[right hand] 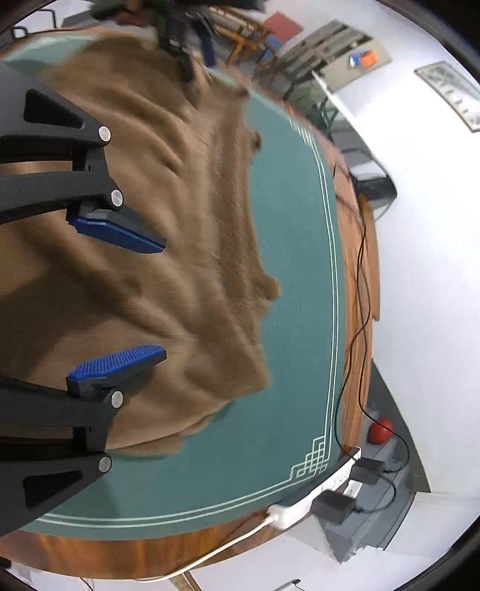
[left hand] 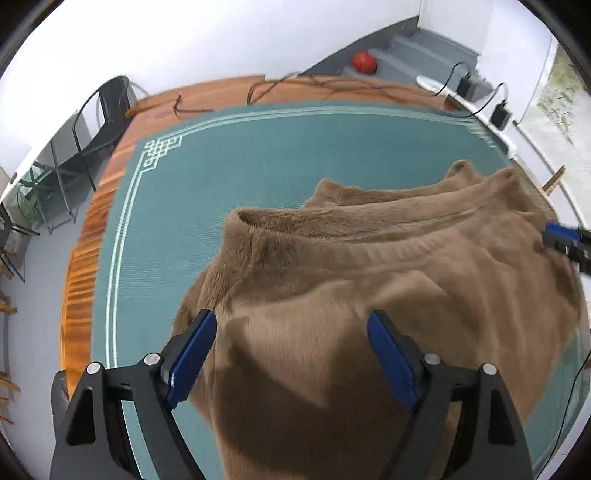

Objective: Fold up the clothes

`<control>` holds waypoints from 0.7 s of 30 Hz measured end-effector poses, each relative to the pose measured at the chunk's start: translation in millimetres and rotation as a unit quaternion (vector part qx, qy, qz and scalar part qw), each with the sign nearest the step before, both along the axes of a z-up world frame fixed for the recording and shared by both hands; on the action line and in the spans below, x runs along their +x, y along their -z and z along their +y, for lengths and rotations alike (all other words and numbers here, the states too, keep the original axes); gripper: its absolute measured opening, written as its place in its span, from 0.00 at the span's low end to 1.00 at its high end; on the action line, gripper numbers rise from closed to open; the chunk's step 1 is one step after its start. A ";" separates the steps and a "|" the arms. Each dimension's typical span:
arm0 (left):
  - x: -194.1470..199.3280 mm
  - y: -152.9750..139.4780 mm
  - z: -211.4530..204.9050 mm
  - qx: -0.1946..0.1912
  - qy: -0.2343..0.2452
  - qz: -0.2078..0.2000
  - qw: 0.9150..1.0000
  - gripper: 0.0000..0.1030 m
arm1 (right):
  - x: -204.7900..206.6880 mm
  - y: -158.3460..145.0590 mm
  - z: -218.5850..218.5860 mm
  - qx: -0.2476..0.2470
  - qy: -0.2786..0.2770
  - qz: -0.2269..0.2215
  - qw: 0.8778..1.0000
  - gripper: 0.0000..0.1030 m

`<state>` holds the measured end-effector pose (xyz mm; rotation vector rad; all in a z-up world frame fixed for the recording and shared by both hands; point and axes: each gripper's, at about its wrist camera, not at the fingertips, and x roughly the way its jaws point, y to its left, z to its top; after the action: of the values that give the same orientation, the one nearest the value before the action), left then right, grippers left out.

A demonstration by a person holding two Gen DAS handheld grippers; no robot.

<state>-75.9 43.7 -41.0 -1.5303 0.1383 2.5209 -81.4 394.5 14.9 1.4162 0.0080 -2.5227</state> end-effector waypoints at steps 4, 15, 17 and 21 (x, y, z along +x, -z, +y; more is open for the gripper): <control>32.3 3.5 -0.5 0.013 0.006 -0.008 1.000 0.85 | 45.2 3.1 0.2 0.005 -0.043 -0.009 0.999 0.53; 49.3 35.3 1.1 -0.040 -0.007 -0.005 0.999 0.91 | 62.3 54.0 38.6 -0.011 -0.058 -0.053 0.997 0.53; 53.8 26.6 1.7 -0.039 -0.012 -0.002 0.999 0.91 | 67.2 47.5 25.2 0.017 -0.056 -0.051 0.997 0.54; 73.9 6.4 4.7 -0.019 -0.006 0.011 1.000 0.91 | 83.8 15.9 -4.2 0.034 -0.065 -0.012 0.997 0.54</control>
<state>-2.1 48.4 -47.4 -1.5217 0.1798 2.5600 2.3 390.3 -0.9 1.4233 0.1782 -2.4198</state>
